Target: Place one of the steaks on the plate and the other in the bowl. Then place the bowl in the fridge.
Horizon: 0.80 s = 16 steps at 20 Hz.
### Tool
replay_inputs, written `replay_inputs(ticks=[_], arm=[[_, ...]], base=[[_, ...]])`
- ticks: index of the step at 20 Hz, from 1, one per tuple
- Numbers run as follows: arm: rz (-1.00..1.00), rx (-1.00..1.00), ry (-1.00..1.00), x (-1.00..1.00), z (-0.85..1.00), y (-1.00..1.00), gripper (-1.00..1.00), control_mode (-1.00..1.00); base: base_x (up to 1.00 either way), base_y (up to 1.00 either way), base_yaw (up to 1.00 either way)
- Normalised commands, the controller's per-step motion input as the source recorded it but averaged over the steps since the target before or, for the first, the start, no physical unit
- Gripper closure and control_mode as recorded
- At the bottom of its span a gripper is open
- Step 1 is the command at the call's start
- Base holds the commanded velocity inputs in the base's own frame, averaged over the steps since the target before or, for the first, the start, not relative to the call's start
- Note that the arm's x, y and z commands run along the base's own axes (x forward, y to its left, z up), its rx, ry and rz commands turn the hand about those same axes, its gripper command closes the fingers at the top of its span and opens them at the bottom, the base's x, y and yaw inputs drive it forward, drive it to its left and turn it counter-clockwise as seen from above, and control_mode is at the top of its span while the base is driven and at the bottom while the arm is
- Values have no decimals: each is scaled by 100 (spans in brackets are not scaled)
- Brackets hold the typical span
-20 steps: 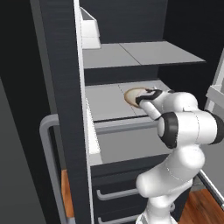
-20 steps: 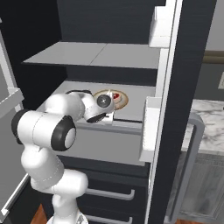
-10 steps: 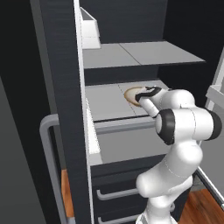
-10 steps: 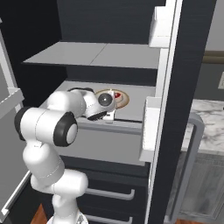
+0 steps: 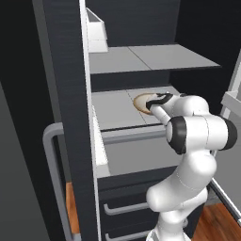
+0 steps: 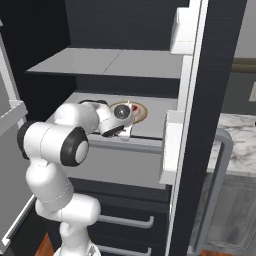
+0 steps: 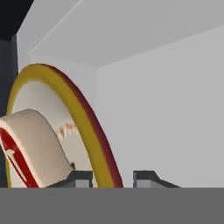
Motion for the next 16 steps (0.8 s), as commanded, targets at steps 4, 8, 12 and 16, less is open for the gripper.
replay_inputs(ticks=[4,8,12,16], arm=[[0,0,0,-1,5,0,-100,-100],[0,0,0,-13,16,-1,-100,-100],[0,0,-8,-53,1,-11,-100,-100],[0,0,-5,-77,29,-10,-100,-100]], base=[[0,0,0],[0,0,0],[0,0,0],[0,0,0]])
